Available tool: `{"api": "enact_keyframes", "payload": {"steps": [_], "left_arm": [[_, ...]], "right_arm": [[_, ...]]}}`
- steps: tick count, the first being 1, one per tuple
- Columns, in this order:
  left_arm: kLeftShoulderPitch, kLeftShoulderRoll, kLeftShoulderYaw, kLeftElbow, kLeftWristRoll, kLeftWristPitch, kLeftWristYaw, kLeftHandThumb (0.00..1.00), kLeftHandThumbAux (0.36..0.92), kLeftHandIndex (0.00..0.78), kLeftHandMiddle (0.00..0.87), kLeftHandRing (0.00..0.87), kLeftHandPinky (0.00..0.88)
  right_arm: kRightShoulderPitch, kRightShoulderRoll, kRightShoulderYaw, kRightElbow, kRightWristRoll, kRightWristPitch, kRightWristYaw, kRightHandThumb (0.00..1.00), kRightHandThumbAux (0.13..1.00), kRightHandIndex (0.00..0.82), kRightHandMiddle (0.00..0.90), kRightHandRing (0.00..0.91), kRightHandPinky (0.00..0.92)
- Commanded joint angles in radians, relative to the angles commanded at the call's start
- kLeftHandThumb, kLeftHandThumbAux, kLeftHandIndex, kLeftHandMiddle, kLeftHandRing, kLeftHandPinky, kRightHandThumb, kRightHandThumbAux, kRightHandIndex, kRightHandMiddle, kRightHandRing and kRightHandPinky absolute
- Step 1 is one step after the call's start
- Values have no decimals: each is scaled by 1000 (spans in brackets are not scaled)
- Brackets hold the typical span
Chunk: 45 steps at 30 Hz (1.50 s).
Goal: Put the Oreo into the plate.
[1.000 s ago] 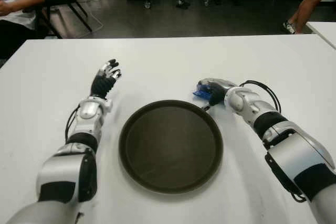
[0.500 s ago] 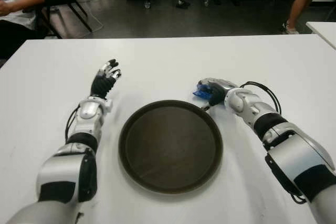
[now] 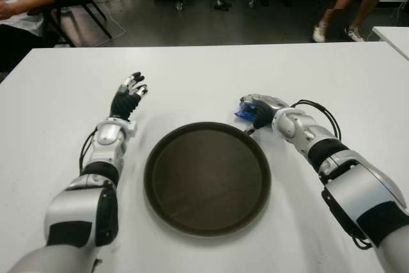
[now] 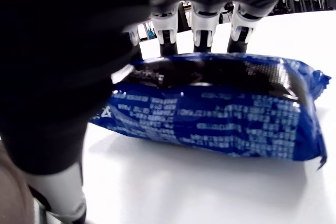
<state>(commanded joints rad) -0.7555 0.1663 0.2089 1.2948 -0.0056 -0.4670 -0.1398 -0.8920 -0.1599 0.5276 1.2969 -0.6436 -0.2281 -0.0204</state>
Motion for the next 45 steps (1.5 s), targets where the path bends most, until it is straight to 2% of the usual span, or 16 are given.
{"api": "enact_keyframes", "payload": {"steps": [19,32,45], "left_arm": [[1,4,-6,2,8,-5,10,91,596,59,129,106,89],[2,2,4,3,-2,-8,-2,96,622,56,124,100,85],[3,4,3,4,0,-9,-8,97,607,57,126,106,96]], "right_arm": [[-10,-10,-16,-3,2,-6,-3,0,767,91,90,84,87],[-20,-33,-54,-2,25,-15,-12,0,767,78,70,66,76],[-29,-62,-75,-8,36,-29,-26,0,774,103,88,82,85]]}}
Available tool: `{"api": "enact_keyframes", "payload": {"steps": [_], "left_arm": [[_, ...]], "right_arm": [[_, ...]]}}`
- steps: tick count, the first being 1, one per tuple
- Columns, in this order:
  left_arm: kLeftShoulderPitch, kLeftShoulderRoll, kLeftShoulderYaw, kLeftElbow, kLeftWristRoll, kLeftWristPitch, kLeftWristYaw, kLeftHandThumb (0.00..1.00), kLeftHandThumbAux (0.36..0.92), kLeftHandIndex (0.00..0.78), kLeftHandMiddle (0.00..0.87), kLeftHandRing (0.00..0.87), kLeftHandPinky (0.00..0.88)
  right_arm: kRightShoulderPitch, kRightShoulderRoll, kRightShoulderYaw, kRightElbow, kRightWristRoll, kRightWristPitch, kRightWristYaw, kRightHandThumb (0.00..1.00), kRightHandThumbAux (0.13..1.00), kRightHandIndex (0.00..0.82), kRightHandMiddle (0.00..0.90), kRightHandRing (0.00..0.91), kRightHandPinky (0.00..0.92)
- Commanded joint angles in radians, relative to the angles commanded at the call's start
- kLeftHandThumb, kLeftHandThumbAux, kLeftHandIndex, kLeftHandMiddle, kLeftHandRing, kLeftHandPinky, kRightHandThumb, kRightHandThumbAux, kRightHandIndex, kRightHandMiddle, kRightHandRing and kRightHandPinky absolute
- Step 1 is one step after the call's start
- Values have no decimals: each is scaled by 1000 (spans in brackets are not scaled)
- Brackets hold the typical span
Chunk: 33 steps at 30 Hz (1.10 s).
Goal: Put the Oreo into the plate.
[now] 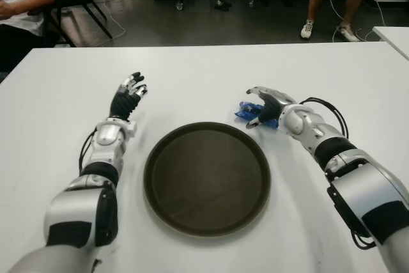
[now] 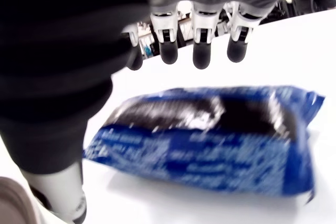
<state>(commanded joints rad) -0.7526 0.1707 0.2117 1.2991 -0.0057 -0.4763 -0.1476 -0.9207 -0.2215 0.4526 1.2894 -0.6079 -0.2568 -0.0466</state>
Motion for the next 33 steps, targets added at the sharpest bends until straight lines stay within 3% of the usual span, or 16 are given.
{"api": "enact_keyframes", "payload": {"steps": [17,33], "left_arm": [[-1,1,-5,1,6,-1,5,87,621,58,125,98,78],[-3,-1,-10,1,12,3,13,88,614,52,124,102,90]], "right_arm": [[-5,-17,-14,5,3,18,-17,0,787,111,111,107,99],[1,-11,-19,12,-5,24,-22,0,788,108,110,102,88]]}}
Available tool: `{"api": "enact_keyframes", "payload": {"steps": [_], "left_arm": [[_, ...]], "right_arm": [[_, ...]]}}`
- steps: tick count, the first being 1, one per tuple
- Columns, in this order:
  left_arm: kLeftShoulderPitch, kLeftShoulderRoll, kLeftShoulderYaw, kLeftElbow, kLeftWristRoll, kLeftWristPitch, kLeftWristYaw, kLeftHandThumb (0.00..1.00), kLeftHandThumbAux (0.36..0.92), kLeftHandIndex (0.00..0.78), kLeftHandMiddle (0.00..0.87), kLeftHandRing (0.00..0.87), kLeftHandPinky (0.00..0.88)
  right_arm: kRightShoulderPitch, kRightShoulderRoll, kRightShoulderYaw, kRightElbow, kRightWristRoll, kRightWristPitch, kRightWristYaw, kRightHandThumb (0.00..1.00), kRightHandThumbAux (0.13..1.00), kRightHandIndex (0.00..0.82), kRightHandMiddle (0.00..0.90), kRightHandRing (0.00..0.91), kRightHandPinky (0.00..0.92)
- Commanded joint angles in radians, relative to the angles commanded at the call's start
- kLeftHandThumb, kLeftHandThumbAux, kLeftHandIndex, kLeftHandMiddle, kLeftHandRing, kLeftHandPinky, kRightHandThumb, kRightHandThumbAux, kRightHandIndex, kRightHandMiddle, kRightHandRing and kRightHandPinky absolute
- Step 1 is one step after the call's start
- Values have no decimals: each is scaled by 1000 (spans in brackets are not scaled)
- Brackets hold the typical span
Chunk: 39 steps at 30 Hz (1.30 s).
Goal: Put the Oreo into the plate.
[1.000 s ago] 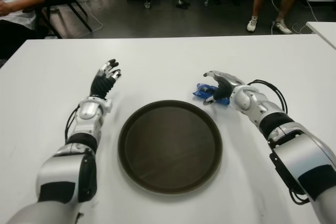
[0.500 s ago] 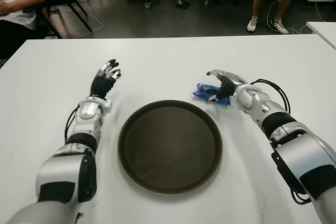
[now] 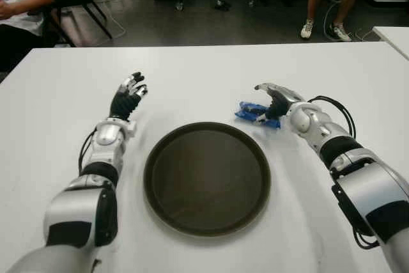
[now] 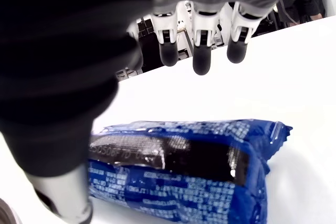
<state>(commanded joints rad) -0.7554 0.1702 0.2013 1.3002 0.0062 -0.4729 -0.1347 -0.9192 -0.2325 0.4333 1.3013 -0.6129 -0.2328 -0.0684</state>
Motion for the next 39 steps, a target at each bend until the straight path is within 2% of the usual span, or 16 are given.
{"api": "enact_keyframes", "payload": {"steps": [3,4,6,10,22,39], "left_arm": [[1,0,-2,0,2,-3,4,89,600,53,126,104,92],[1,0,-2,0,2,-6,4,90,598,54,127,105,93],[2,-1,-1,-1,2,-8,5,92,611,56,130,108,94],[1,-2,1,0,-2,-6,3,89,619,57,131,107,90],[0,-6,8,-1,-9,-3,3,86,631,54,121,96,76],[4,-6,14,-4,-14,-9,4,85,626,49,115,92,80]], "right_arm": [[7,15,9,7,-8,0,-5,0,788,105,113,104,88],[14,30,17,7,-13,-4,-4,0,787,103,112,104,88],[22,47,26,7,-18,-9,-5,0,786,101,109,103,87],[35,57,37,-8,-14,-30,12,0,770,97,102,96,78],[21,66,54,6,-14,-11,110,0,756,76,77,74,73],[32,73,47,2,-2,-13,126,0,783,78,95,87,71]]}}
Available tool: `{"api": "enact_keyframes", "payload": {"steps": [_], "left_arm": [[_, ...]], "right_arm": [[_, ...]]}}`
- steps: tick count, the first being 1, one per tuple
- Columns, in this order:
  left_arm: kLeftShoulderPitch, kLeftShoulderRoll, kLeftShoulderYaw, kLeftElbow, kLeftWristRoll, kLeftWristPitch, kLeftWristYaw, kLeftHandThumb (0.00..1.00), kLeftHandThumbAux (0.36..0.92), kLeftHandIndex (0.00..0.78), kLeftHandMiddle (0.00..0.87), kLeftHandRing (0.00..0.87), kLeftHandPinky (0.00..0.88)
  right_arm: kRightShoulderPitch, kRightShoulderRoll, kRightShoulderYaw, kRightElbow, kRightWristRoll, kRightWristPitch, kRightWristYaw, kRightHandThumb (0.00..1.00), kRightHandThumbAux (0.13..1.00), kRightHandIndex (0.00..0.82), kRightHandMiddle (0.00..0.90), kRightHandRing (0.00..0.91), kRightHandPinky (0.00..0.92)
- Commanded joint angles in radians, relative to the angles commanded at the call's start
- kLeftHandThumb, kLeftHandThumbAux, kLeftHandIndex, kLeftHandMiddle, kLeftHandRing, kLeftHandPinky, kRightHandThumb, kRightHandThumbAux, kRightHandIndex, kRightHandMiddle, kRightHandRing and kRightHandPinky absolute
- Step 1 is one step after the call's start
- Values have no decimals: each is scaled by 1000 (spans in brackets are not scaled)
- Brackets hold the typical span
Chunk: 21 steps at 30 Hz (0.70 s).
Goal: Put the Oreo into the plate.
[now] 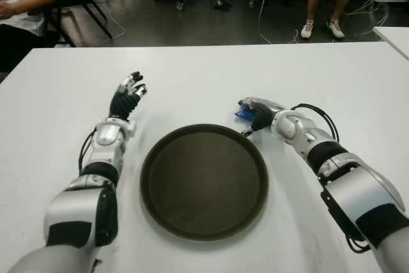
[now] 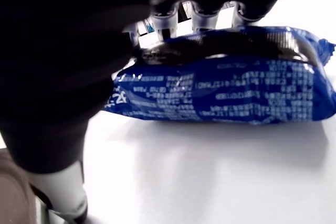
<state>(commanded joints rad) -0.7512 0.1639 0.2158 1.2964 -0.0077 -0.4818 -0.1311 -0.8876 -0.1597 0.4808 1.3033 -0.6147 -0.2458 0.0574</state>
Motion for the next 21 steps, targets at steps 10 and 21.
{"api": "enact_keyframes", "payload": {"steps": [10,21], "left_arm": [[1,1,-2,1,1,-1,0,85,616,53,119,95,79],[-1,2,-7,3,8,1,9,78,621,56,125,96,77]], "right_arm": [[2,3,-14,2,11,8,-3,0,775,84,98,91,77],[0,-4,-27,-2,23,11,1,0,753,64,70,66,59]]}}
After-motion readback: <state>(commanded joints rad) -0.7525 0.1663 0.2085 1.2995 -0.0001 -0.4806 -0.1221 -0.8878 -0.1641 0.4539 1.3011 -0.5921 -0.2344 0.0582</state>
